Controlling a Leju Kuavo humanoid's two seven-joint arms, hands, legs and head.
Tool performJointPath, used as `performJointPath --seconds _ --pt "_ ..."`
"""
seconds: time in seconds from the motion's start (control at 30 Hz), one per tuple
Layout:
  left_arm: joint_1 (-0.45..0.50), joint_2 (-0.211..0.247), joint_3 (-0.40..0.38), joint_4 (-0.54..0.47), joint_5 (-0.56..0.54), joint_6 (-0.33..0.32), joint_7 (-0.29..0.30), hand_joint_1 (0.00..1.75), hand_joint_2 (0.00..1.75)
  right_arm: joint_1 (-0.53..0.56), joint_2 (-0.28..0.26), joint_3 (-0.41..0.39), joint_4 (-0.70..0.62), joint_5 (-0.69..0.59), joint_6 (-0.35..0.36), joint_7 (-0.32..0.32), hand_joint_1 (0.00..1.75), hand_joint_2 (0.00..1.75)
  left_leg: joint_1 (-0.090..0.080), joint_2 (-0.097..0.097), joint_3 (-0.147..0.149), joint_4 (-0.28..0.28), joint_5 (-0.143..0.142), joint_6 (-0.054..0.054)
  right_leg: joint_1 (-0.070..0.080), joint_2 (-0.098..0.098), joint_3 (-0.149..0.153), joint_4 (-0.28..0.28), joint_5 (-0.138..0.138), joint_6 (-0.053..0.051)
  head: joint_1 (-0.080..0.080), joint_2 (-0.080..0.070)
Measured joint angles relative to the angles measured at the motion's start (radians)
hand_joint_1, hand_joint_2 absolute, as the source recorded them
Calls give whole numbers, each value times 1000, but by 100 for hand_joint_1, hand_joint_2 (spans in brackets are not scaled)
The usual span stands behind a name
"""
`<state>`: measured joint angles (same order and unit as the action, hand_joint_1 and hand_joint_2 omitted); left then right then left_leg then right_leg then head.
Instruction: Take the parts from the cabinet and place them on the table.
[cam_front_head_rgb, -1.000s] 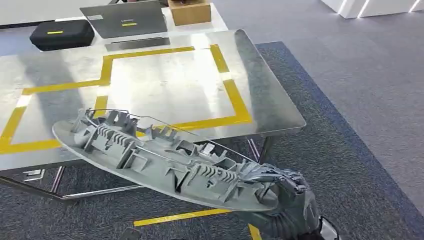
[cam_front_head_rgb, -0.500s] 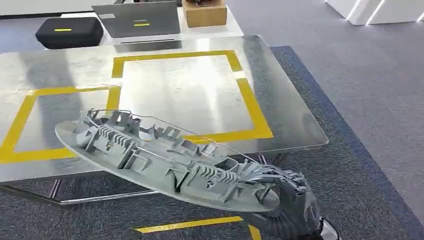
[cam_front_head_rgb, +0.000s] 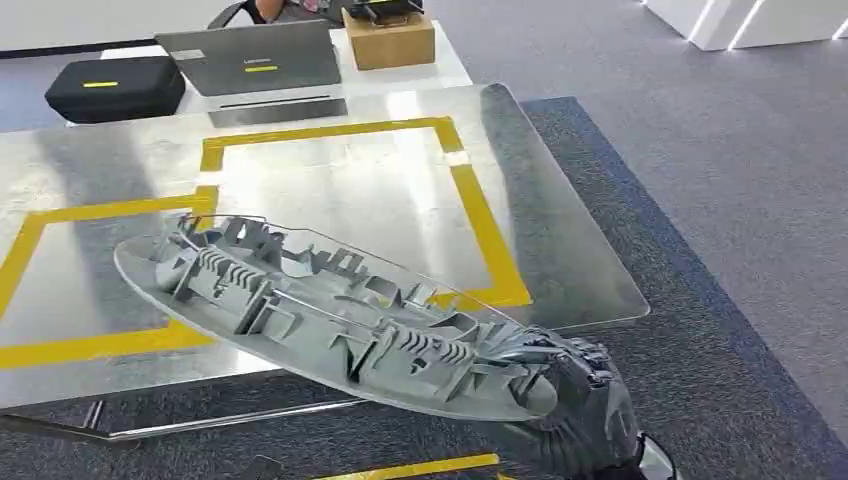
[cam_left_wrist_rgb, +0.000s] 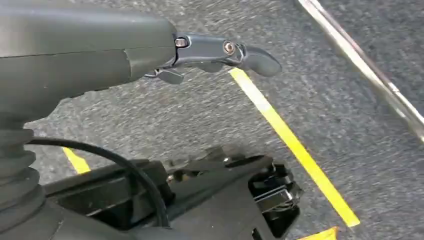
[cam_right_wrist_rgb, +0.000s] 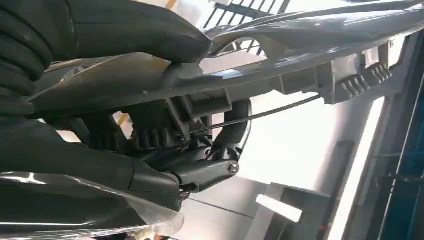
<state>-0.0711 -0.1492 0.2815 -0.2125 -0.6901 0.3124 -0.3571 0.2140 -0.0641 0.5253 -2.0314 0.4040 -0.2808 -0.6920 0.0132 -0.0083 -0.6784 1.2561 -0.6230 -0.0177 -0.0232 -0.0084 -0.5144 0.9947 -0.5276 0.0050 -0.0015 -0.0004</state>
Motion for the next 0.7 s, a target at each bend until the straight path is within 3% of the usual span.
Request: performJointPath --seconds 0.03,0.07,0.1,0.13,0.17,0.23,0.27,0.3,0.33,0.37,0.43,0.47,0.5,0.53,0.57,0.6,0.63,0.67,0.7 --pt "-1 0 1 0 -1 0 0 0 175 0 0 0 0 1 -1 0 175 175 2 3 15 -65 49 -2 -3 -4 16 0 -11 4 0 0" --pt "-1 0 2 0 -3 0 0 0 175 -1 0 0 0 1 -2 0 175 175 3 13 37 -147 119 -1 -6 -9 33 0 -24 12 0 0" --pt "0 0 4 0 -3 0 0 0 175 0 0 1 0 1 -3 0 175 175 2 39 53 -219 193 2 -5 -14 30 -1 -36 19 -1 0" --pt "-1 -1 7 0 -4 -2 0 0 175 -1 0 1 1 1 -4 0 175 175 -8 52 42 -209 157 2 -3 -17 51 1 -45 26 -2 0" --pt "-5 -1 8 0 -4 -2 0 0 175 -2 1 1 0 1 -6 0 175 175 -11 50 42 -213 161 16 0 -24 50 -4 -51 35 -5 0" --pt "-3 -1 9 0 -5 -2 0 0 175 -1 1 2 0 2 -6 0 175 175 -10 33 44 -219 169 32 1 -32 70 -2 -45 50 -6 0" --pt "-4 -1 10 -1 -5 -2 0 0 175 -3 1 2 0 2 -6 1 175 175 -8 22 59 -221 170 40 -1 -35 75 -3 -53 57 -3 0" --pt "-3 -2 10 -1 -5 -2 0 0 175 -4 1 2 0 2 -6 1 175 175 -5 18 67 -225 170 46 -4 -19 62 19 -63 58 -2 0" --pt "-5 -2 11 -1 -5 -2 0 0 175 -5 1 2 0 2 -7 1 175 175 -5 12 69 -224 169 49 -4 -8 33 68 -65 57 0 0" --pt "-7 -2 11 0 -6 -2 0 0 175 -5 1 3 0 2 -7 0 175 175 -6 3 70 -224 165 55 -3 0 -33 169 -81 57 3 0" --pt "-5 -3 11 0 -6 -2 0 0 175 -3 1 3 0 2 -7 0 175 175 -10 -11 77 -224 153 63 1 4 -132 292 -158 56 3 0" --pt "-3 -3 11 -1 -6 -2 0 0 175 -2 1 3 1 2 -7 1 175 175 -11 -18 84 -224 147 64 2 5 -158 304 -182 54 4 0" --pt "-2 -3 11 0 -6 -2 0 0 175 -2 1 3 1 2 -7 1 175 175 -13 -27 94 -224 142 63 4 5 -167 282 -176 51 3 0" --pt "-3 -3 11 0 -6 -2 0 0 175 -2 1 3 1 2 -7 1 175 175 -14 -34 106 -224 134 64 5 6 -160 231 -141 47 4 0" --pt "-3 -3 11 0 -6 -2 0 0 175 -3 1 3 1 1 -7 1 175 175 -16 -42 119 -224 126 62 7 10 -142 155 -76 40 4 0" --pt "-2 -3 12 0 -6 -2 0 0 175 -3 1 3 1 1 -8 1 175 175 -17 -46 124 -225 118 60 10 20 -126 78 10 30 4 0" --pt "-5 -5 12 0 -6 -1 0 0 175 -1 1 3 1 1 -8 0 175 175 -21 -51 130 -215 110 55 13 33 -130 48 47 23 1 0" --pt "-4 -5 13 -1 -6 -2 0 0 175 -4 1 3 1 0 -8 1 175 175 -22 -58 126 -218 105 48 14 28 -126 50 18 21 7 0" --pt "-3 -6 13 -1 -8 -1 -2 0 175 -2 2 4 0 1 -8 1 175 175 -20 -59 126 -220 101 41 16 28 -113 49 47 15 4 0"
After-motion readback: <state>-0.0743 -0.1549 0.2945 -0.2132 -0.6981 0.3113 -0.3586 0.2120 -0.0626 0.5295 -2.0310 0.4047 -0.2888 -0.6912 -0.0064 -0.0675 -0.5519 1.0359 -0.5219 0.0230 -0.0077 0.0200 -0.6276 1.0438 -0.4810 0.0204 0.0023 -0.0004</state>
